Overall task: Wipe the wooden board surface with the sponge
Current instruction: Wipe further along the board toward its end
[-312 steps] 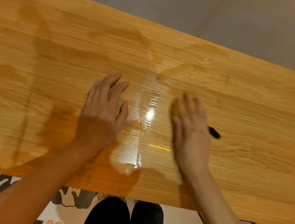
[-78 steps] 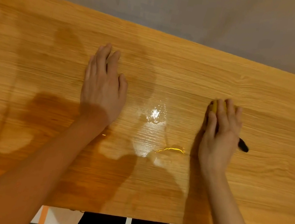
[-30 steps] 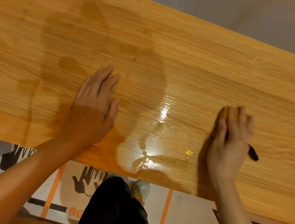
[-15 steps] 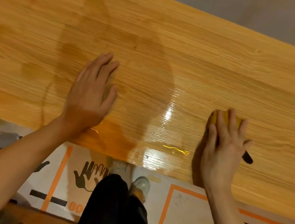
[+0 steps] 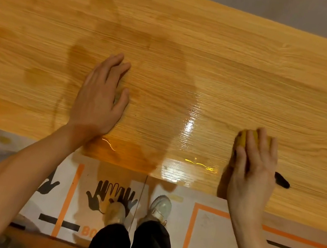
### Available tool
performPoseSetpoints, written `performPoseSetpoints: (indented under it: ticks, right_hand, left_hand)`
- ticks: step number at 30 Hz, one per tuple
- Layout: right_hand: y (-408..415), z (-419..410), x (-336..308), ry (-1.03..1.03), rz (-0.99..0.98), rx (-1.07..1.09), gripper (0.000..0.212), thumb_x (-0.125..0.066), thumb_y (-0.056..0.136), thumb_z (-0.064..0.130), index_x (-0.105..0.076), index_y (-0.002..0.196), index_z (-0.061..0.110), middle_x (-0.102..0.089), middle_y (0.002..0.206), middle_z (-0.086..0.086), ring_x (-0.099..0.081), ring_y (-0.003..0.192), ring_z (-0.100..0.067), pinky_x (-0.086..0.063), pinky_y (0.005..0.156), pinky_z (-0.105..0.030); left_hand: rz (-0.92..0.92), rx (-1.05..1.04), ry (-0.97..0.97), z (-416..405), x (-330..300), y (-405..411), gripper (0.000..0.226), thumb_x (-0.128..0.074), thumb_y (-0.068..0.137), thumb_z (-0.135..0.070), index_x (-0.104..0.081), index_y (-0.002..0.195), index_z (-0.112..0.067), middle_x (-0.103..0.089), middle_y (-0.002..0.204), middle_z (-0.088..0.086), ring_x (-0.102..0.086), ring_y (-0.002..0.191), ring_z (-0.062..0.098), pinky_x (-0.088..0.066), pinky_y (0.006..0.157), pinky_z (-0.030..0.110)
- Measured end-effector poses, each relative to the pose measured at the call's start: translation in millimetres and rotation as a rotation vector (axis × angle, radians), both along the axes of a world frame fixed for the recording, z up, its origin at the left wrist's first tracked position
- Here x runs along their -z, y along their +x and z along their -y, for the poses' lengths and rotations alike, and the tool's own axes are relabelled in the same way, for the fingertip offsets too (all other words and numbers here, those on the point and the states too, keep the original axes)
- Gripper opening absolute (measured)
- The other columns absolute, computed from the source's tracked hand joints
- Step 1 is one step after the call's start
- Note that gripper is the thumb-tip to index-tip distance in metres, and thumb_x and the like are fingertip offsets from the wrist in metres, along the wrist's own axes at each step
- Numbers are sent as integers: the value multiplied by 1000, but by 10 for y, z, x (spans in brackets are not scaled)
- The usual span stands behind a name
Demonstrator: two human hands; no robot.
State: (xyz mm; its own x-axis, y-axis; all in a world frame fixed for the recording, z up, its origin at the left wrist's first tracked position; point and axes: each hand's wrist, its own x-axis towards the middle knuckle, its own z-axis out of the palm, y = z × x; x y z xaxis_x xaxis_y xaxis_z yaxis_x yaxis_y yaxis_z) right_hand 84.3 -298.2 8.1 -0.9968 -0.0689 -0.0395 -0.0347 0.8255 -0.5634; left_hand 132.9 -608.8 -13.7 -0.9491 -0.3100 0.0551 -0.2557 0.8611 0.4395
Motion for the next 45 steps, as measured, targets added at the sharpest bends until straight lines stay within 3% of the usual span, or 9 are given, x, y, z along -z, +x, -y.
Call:
performPoseSetpoints:
  ticks: [2, 7, 13, 16, 24, 29, 32, 39, 45]
  right_hand:
    - [215, 529, 13, 13, -41, 3, 40, -42, 103, 20, -46, 142, 16, -32, 156, -2, -14, 150, -23, -18, 121, -49]
    - [692, 1470, 101, 175, -83, -560, 44, -47, 102, 25, -41, 146, 22, -31, 157, -3, -19, 148, -29, -22, 121, -47]
    - [426, 86, -44, 64, 2, -59, 41, -44, 102, 20, -46, 143, 17, -32, 156, -1, -14, 150, -23, -17, 121, -49]
    - [475, 275, -99, 15, 26, 200, 40, -43, 103, 16, -46, 142, 13, -30, 157, -5, -12, 150, -23, -14, 123, -42]
    - [873, 1456, 2, 119, -28, -496, 42, -39, 104, 29, -39, 145, 25, -28, 158, 1, -11, 150, -23, -13, 124, -41]
    - [664, 86, 0, 57, -44, -38, 40, -44, 102, 20, -47, 142, 15, -35, 155, -3, -19, 149, -25, -21, 121, -47]
    - [718, 179, 33, 62, -83, 229, 39, -42, 103, 18, -47, 141, 10, -34, 155, -7, -18, 149, -26, -16, 122, -40]
    - [1164, 1354, 115, 127, -135, -548, 44, -22, 107, 33, -29, 150, 27, -25, 159, 3, -13, 150, -18, -13, 124, -39]
    - [911, 13, 297, 46, -313, -129, 37, -42, 104, 22, -53, 136, 8, -52, 141, -12, -36, 139, -32, -29, 116, -43]
  left_hand:
    - [-3, -1, -2, 7, 10, 2, 51, -42, 103, -28, -41, 150, -8, -33, 162, 9, -29, 151, 26, -25, 123, 47]
    - [-9, -1, -7, -4, 8, 2, 50, -42, 104, -29, -41, 150, -9, -33, 161, 8, -32, 149, 27, -28, 121, 46]
    - [63, 35, 5, 29, -34, -6, 52, -40, 107, -27, -33, 154, -7, -24, 165, 11, -22, 154, 29, -19, 125, 48]
    - [109, 126, 57, 100, -110, 98, 57, -43, 108, -26, -26, 158, -6, -16, 168, 13, -12, 157, 28, -9, 128, 46]
    - [97, 196, 3, 58, -64, 597, 56, -38, 109, -30, -26, 159, -8, -17, 169, 11, -13, 157, 27, -10, 129, 45]
    - [61, 200, -50, 61, 29, 649, 58, -30, 109, -36, -23, 160, -10, -16, 170, 9, -11, 158, 26, -6, 127, 37]
    - [33, 193, -70, 69, 42, 638, 58, -29, 108, -37, -26, 159, -8, -19, 169, 11, -15, 157, 28, -10, 128, 40]
    - [39, 187, -88, 83, 52, 623, 55, -31, 110, -36, -26, 159, -10, -19, 169, 8, -15, 157, 26, -16, 127, 44]
    - [27, 186, -84, 80, 84, 645, 56, -31, 109, -36, -28, 158, -9, -21, 168, 10, -19, 155, 30, -19, 126, 50]
